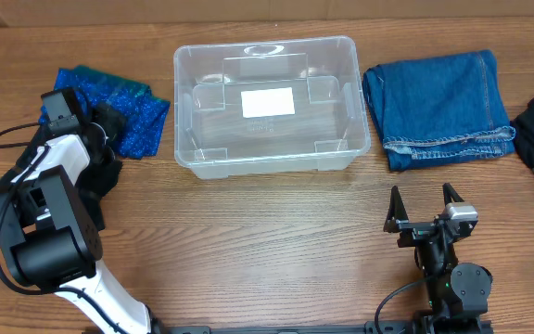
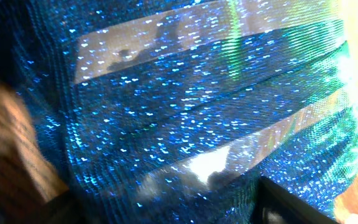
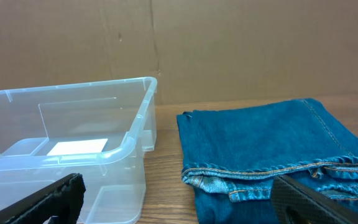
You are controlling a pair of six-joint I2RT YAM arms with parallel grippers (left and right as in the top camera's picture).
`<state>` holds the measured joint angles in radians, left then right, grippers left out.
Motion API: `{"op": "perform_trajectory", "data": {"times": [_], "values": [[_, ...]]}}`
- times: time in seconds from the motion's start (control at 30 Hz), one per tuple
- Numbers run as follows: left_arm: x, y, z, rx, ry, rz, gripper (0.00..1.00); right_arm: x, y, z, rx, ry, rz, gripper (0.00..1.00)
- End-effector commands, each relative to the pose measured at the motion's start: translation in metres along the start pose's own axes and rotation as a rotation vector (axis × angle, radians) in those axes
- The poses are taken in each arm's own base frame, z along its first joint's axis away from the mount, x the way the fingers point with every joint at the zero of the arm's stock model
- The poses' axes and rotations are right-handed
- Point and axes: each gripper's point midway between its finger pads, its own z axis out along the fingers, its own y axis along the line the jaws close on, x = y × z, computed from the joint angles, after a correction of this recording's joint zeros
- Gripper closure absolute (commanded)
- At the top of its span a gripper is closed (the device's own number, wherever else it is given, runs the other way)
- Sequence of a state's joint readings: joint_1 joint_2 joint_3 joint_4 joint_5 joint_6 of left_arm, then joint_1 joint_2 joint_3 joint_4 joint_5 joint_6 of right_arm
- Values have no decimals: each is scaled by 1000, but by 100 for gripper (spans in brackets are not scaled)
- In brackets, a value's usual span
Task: Pack container
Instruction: 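Reach left gripper to the blue sparkly cloth and grasp it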
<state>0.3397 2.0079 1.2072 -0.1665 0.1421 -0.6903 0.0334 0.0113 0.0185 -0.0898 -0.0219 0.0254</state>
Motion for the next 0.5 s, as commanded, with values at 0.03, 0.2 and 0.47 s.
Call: {"op": "perform_trajectory", "data": {"times": [0.03,0.2,0.47], "values": [[12,13,20,-43,30,-10,71,2,-1,0,3,-2,-3,0],[2,-32,10,139,62,78,96,2,-1,0,3,-2,-3,0],[-82,-129,-100,266,-60,160,96,2,-1,0,3,-2,-3,0]]}}
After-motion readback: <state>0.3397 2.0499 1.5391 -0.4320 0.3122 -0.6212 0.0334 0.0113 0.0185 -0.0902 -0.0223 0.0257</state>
